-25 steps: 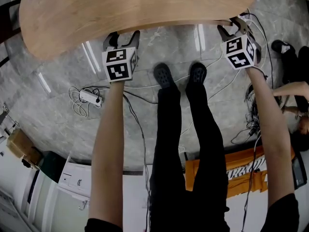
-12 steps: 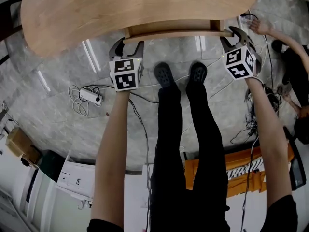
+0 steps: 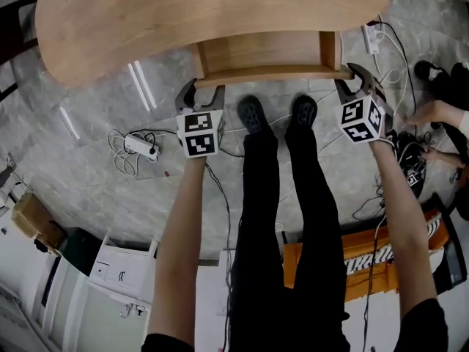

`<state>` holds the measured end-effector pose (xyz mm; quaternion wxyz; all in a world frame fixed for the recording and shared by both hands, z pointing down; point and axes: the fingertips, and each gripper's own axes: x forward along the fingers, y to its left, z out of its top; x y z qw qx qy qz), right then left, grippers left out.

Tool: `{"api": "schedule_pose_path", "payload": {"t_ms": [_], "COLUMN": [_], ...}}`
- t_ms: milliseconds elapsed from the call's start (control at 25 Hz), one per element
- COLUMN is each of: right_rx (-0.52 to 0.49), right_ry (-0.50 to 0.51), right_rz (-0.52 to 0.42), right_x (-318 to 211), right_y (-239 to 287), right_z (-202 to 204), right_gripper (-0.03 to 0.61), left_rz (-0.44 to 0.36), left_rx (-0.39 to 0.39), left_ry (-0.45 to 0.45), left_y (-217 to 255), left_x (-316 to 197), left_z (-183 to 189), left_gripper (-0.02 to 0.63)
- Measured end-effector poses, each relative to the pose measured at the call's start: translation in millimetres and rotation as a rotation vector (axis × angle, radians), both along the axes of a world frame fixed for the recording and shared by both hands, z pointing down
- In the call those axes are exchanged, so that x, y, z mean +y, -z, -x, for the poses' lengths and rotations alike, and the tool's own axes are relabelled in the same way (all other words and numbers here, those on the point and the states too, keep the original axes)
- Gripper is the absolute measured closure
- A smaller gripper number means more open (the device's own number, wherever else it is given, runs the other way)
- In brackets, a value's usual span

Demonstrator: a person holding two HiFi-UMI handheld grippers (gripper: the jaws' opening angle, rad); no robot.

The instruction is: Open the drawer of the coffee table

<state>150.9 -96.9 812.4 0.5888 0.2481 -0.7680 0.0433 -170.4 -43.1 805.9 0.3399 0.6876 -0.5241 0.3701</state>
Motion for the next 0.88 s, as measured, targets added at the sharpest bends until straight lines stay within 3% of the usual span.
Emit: {"api": "schedule_pose_path", "payload": {"t_ms": [280, 880], "right_rx": [0.0, 0.013], "right_ry": [0.036, 0.004], "right_rz": [0.016, 0.055], "right_x": [23, 36], "right_y": [2, -15], "right_z": [-6, -7], "right_gripper": [0.402, 0.403], "left_rz": [0.02, 0.048], "left_rx": [0.005, -0.002], "left_ry": [0.01, -0.006], "left_y": [2, -15], "left_x": [26, 38], "left_z": [-7, -6], "left_gripper": [0.345, 0.345]}}
